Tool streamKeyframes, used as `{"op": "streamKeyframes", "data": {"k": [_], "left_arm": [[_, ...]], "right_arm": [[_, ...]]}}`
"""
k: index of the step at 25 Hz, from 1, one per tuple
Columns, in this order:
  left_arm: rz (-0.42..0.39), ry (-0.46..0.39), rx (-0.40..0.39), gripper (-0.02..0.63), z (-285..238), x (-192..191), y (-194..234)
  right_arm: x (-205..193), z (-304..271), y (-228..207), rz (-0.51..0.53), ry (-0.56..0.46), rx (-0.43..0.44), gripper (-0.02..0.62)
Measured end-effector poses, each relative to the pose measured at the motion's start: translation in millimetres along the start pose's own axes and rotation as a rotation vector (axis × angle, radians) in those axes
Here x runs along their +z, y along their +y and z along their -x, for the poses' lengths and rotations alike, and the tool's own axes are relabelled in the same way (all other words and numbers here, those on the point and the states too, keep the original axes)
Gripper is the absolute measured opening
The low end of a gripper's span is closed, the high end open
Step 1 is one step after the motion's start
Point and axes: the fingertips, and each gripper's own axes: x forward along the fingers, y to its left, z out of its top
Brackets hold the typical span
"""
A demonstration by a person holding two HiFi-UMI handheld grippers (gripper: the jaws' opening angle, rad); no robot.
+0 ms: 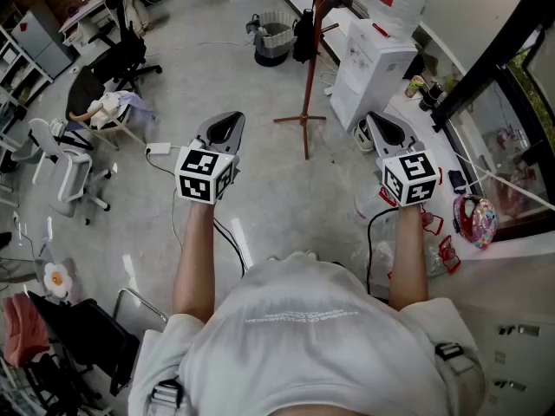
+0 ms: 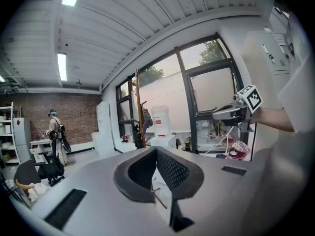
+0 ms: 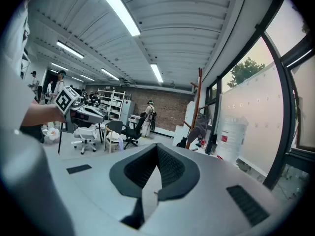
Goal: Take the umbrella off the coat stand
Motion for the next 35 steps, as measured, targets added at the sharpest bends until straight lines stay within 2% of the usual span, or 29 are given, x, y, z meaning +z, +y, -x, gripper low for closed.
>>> {"op": "streamKeyframes", "data": {"k": [8, 14, 18, 21, 25, 28, 35], "left_arm": [[-0.009, -0.009, -0.028, 0.015, 6, -4, 7], [0.023, -0.023, -0.035, 0.015, 17, -15, 21], [0.063, -0.029, -0.017, 0.015, 16, -22, 35], [0.060, -0.024, -0.017, 0.015, 10, -24, 46], [0.057, -0.008, -0.009, 0.015, -13, -27, 59], [0.051, -0.001, 0.008, 0.015, -40, -28, 73], [0.042, 0.018, 0.049, 0.017, -132, -7, 113]], "right_arm": [[1, -9, 11, -0.016, -0.003, -0.019, 0.025], [-3, -11, 21, -0.045, 0.008, -0.057, 0.025], [0, -13, 20, -0.082, -0.022, -0.085, 0.025], [7, -23, 15, -0.084, -0.054, -0.091, 0.025], [7, -43, -6, -0.142, -0.088, -0.108, 0.025], [-1, -71, -26, -0.212, -0.087, -0.069, 0.025], [-13, -158, -100, -0.210, -0.085, -0.026, 0.025]]}}
